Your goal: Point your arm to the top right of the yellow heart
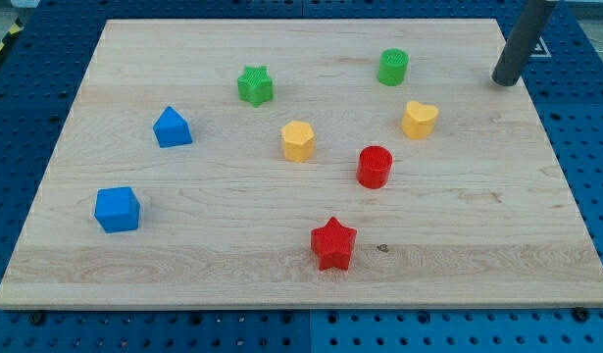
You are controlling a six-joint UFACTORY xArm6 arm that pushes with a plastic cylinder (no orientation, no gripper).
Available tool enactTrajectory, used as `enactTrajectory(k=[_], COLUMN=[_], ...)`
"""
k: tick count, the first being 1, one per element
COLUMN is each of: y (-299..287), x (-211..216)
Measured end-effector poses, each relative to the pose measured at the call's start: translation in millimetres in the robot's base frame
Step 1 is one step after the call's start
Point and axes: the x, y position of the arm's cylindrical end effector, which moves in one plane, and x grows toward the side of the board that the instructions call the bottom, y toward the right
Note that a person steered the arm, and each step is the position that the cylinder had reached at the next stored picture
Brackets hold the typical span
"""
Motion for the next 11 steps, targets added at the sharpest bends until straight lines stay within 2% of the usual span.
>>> enactTrajectory(k=[11], y=[-75], x=[1])
